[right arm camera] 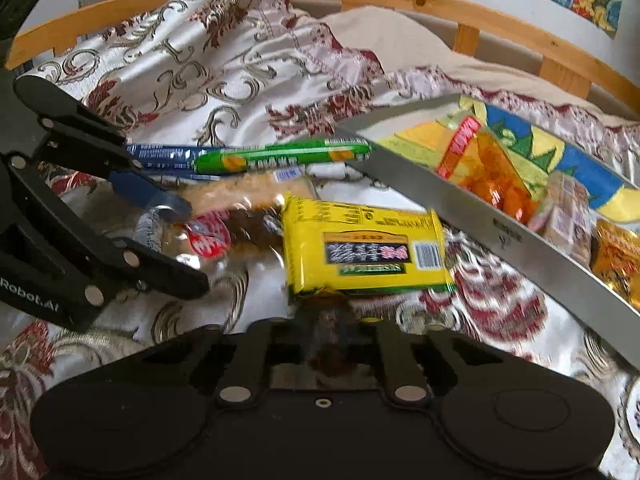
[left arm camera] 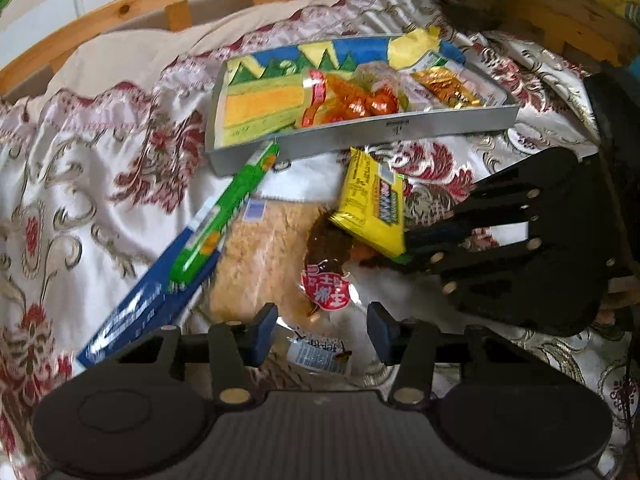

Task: Organize snacks
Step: 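Close right tool on the yellow packet and lift it, then close left tool on red-labelled jerky packet and lift while right tool holds yellow packet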

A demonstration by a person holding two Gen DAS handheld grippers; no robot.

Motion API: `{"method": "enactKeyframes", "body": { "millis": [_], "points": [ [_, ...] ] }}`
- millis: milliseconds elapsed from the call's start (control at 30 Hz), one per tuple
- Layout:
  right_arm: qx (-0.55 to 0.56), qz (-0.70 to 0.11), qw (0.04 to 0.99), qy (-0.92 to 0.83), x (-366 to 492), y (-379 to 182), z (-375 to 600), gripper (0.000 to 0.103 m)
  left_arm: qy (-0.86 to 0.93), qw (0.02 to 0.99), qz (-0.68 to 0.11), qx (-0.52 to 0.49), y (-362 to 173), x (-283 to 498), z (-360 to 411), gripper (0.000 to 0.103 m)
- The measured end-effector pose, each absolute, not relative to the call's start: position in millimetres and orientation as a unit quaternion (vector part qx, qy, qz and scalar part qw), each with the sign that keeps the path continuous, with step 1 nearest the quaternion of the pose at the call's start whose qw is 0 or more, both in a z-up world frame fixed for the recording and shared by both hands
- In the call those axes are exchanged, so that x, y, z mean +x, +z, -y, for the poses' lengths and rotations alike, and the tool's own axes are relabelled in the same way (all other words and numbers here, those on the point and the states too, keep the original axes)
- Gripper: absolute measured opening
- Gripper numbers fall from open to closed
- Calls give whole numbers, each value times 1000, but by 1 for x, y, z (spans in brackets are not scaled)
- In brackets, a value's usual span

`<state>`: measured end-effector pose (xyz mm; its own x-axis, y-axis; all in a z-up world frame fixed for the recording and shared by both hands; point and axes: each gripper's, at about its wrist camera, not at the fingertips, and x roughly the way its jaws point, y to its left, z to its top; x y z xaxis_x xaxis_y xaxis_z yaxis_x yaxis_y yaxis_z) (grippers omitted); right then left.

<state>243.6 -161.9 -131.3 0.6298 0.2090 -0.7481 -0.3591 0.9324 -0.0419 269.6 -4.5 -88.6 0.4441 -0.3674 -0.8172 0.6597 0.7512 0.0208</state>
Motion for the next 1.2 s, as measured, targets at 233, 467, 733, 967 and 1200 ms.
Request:
{"method": "enactKeyframes", "body": {
  "millis": [233, 467, 733, 967, 1200],
  "points": [
    [-94, -396, 896, 178, 228, -132, 163, 30, -272, 827, -463, 165, -95, 259, 1, 55],
    [-32, -420, 888, 185, 234, -131, 172, 57, -268, 833, -441, 200, -92, 250, 9, 67],
    [71, -446, 876, 168, 244, -126, 193, 63, -280, 830, -416, 243, -102, 243, 24, 71],
    [241, -454, 849, 123, 264, -129, 220, 72, -286, 831, -402, 254, -108, 245, 37, 71],
    [274, -446, 847, 91, 274, -134, 219, 71, -281, 836, -401, 247, -110, 249, 37, 67]
  ]
}}
